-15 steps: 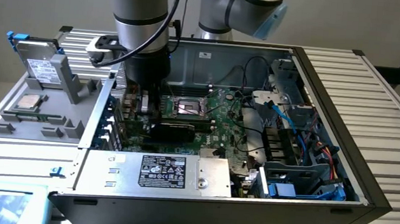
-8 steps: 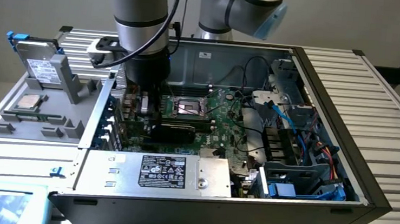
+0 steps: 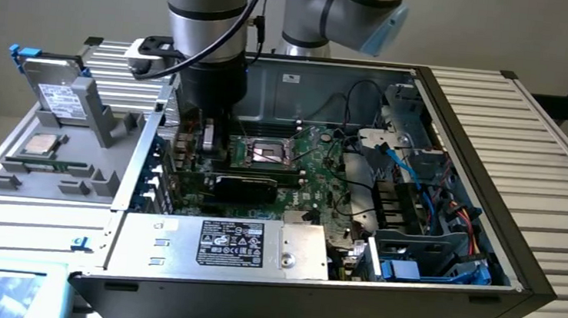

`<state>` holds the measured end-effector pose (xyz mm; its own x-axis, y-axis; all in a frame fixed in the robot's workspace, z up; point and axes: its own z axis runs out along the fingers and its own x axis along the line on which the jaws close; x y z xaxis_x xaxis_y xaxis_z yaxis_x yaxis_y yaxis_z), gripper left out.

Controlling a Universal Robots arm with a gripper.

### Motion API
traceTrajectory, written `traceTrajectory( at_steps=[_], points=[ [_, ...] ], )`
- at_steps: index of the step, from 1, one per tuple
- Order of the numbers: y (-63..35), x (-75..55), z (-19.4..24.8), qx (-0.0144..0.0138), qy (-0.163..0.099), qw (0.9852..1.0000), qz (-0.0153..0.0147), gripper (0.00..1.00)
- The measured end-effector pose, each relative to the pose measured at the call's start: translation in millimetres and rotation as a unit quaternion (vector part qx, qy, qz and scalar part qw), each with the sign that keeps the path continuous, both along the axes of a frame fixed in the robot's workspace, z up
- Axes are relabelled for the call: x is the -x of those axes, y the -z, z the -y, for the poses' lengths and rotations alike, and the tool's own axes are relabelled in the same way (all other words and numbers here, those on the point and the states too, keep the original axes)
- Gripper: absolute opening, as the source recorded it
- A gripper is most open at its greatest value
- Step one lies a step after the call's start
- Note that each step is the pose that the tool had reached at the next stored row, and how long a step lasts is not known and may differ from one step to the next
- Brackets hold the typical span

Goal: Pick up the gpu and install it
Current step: 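Press down on the gpu until it lock into place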

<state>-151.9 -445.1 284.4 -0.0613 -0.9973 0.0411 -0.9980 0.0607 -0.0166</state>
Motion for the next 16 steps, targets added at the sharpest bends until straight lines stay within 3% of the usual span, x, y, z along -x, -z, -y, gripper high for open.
traceTrajectory(
  at_steps=[4, 8, 16],
  points=[
    [-0.6, -13.5, 0.2, 0.0, 0.0, 1.0, -0.0018, 0.12],
    [0.6, -29.0, 0.4, -0.0001, 0.0, 1.0, -0.0069, 0.12],
    [14.0, -30.4, 0.4, 0.0001, 0.001, 0.9999, -0.0114, 0.12]
  ],
)
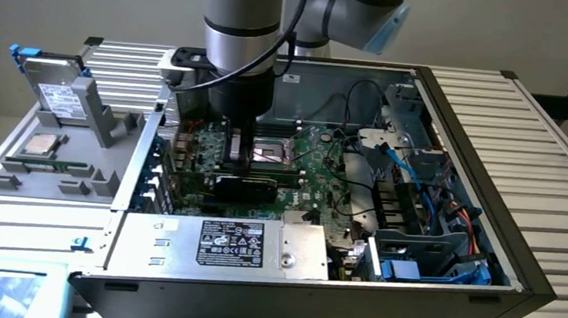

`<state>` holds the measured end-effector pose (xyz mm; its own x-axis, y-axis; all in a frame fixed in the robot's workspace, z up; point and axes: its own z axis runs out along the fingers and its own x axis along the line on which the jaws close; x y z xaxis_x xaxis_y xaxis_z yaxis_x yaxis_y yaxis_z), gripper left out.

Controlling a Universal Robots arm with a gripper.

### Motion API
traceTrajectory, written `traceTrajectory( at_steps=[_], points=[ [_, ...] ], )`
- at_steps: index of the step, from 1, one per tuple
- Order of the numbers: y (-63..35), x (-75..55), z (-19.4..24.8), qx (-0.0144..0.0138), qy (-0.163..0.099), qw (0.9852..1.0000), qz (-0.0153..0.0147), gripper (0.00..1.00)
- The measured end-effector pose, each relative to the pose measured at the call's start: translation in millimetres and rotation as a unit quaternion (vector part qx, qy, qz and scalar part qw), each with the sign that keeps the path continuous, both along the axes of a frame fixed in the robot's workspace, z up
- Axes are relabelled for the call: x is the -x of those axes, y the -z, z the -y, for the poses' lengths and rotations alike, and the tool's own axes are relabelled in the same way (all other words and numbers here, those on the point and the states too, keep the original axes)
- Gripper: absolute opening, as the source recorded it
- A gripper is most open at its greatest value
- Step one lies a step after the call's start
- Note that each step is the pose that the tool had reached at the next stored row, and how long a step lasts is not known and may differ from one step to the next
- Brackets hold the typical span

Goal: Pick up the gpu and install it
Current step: 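Press down on the gpu until it lock into place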

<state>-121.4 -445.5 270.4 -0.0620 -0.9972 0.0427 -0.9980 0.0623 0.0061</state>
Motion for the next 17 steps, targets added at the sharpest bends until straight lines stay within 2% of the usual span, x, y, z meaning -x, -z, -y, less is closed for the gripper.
traceTrajectory(
  at_steps=[6, 7, 8, 9, 13, 15, 17],
  points=[
    [8.4, -0.1, 0.1, 0.0008, 0.0, 1.0, -0.0014, 0.12],
    [7.6, -0.3, -0.1, 0.0005, 0.0, 1.0, -0.0026, 0.12],
    [5.6, -0.1, -0.3, -0.0008, 0.0, 1.0, -0.0037, 0.12],
    [2.6, 0.0, -0.3, -0.0009, 0.0, 1.0, -0.0046, 0.12],
    [-12.4, 0.0, 0.0, 0.0, 0.0, 1.0, -0.0093, 0.12],
    [-20.9, 0.0, 0.0, -0.0001, 0.0, 0.9999, -0.0101, 0.12],
    [-23.5, -0.1, -0.1, 0.0, 0.0, 0.9999, -0.0101, 0.12]
  ],
)
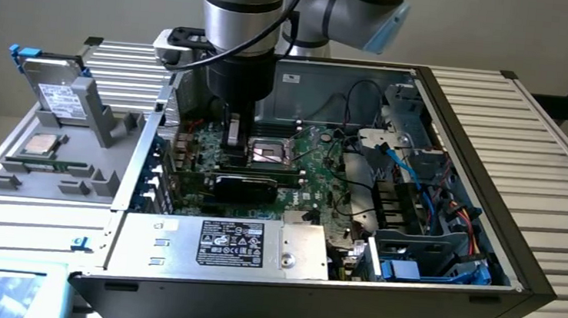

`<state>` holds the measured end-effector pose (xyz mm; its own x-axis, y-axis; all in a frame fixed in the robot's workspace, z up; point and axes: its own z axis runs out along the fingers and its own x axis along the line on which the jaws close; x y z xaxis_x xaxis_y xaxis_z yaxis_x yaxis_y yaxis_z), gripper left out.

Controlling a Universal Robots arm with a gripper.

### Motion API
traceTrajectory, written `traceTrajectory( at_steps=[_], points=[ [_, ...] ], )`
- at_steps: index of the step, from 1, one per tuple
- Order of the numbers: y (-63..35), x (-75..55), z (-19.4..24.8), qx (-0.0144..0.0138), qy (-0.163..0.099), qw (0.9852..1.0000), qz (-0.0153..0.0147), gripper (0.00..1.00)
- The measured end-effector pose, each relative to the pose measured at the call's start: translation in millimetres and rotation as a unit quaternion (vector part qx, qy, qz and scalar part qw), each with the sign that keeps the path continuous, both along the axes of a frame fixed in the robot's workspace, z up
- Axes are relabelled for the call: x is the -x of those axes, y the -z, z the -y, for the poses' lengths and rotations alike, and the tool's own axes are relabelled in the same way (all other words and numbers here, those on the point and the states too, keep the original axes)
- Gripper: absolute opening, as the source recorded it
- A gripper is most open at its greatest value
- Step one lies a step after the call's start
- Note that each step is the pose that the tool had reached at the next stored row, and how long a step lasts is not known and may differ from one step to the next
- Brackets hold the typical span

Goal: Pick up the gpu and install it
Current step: 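Press down on the gpu until it lock into place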

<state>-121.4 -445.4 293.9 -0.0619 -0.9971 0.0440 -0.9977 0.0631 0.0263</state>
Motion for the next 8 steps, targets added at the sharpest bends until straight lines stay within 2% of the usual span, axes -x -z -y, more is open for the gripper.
traceTrajectory(
  at_steps=[8],
  points=[
    [-0.1, 0.0, 0.0, 0.0001, 0.0, 1.0, 0.0001, 0.12]
  ],
)
